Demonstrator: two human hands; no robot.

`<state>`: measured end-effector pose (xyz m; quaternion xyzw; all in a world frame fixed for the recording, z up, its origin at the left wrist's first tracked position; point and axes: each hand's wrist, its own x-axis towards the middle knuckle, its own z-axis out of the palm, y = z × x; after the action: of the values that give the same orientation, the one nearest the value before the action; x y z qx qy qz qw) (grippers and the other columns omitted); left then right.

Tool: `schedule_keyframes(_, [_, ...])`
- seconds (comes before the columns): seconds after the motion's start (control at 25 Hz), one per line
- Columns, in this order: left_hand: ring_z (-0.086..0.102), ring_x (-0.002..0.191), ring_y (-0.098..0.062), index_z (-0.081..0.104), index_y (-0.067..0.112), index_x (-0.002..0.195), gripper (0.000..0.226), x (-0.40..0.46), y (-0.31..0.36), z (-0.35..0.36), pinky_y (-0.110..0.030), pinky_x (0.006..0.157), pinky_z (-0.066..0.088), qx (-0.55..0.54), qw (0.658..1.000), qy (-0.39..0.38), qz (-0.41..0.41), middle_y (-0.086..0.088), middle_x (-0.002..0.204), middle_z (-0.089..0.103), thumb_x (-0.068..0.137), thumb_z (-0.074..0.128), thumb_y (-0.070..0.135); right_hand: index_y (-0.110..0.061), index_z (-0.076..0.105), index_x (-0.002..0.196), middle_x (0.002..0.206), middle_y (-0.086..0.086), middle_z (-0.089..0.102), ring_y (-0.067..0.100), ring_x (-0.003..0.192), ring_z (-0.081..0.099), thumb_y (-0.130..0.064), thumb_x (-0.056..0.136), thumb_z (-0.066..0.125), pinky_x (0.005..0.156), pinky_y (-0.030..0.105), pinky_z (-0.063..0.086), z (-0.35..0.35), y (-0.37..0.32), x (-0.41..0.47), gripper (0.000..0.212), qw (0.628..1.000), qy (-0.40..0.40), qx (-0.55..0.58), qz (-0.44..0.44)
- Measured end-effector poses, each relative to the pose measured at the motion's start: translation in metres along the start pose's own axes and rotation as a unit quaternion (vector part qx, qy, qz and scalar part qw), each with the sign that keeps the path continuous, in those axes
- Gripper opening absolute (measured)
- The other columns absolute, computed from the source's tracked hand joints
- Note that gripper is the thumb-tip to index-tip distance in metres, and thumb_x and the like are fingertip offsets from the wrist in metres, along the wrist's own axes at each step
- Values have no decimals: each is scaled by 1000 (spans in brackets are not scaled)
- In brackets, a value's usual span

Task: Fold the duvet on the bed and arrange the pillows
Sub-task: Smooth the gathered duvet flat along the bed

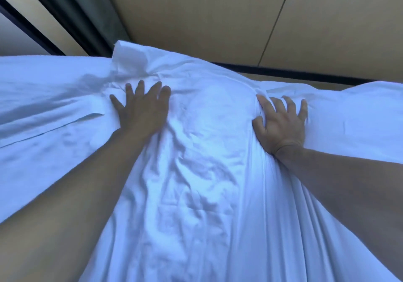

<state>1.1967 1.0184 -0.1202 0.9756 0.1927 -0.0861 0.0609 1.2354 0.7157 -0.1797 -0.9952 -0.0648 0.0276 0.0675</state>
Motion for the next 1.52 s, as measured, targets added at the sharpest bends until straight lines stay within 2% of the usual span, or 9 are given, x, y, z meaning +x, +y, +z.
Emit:
schedule_keyframes(0.12, [-1,158,-38,31,31,160,80,-132,107,48,-72,119,-4,26,963,57,262,-17,170,10,89,32,67,-34,38,152,146,-1,53,34,146,32,-49,87,24,122,64,5,-6,-1,3,68,1000,10,8,-2])
schedule_keyframes(0.2, [9,157,-40,44,26,155,75,-163,123,83,-72,118,6,8,942,71,329,-19,168,20,88,47,59,-34,42,150,143,-1,55,35,144,35,-48,87,28,121,65,7,-2,2,-1,66,999,36,12,-3])
schedule_keyframes(0.4, [14,156,-41,38,21,158,76,-134,110,110,-71,118,10,27,936,117,332,-21,166,24,87,43,51,-35,45,150,147,0,54,36,145,35,-49,88,37,121,64,6,-10,-5,-3,64,998,60,22,3])
schedule_keyframes(0.56, [13,156,-42,33,22,160,77,-137,111,112,-72,118,8,39,929,120,348,-21,167,22,88,38,51,-40,34,155,168,6,24,41,155,9,-52,89,42,121,65,-7,-51,44,-86,68,999,25,-39,-19])
schedule_keyframes(0.72, [12,156,-42,33,23,160,76,-139,110,110,-70,119,5,26,933,117,339,-21,166,23,89,35,52,-51,11,158,172,-4,-3,29,158,-11,-86,88,23,121,65,-9,-79,174,-178,80,986,-22,-71,148])
schedule_keyframes(0.84, [12,156,-41,31,25,160,74,-141,108,108,-69,120,3,29,935,116,333,-21,166,23,92,32,53,-49,1,159,171,-6,-12,22,157,-14,-86,89,16,122,64,-7,-64,208,-171,81,983,-35,-21,180])
schedule_keyframes(1.04, [13,155,-41,25,30,162,72,-147,113,104,-70,120,5,56,938,113,323,-21,165,25,95,27,57,-46,-2,160,171,-2,-12,26,157,-14,-82,91,15,122,62,-11,-50,206,-168,80,987,-34,-3,158])
schedule_keyframes(1.24, [-3,158,-35,0,34,163,69,-193,113,93,-62,123,-2,114,968,53,218,-13,171,0,102,13,61,-41,-2,161,171,7,-16,32,156,-18,-88,86,15,122,60,-13,-57,189,-198,90,980,-111,32,164])
schedule_keyframes(1.52, [-5,155,-46,-4,35,163,103,-388,57,82,-64,121,1,115,963,-104,222,-18,170,-11,76,-2,91,-36,5,163,172,11,-5,38,157,-6,-88,84,27,124,61,0,-50,117,-407,97,985,-77,93,123])
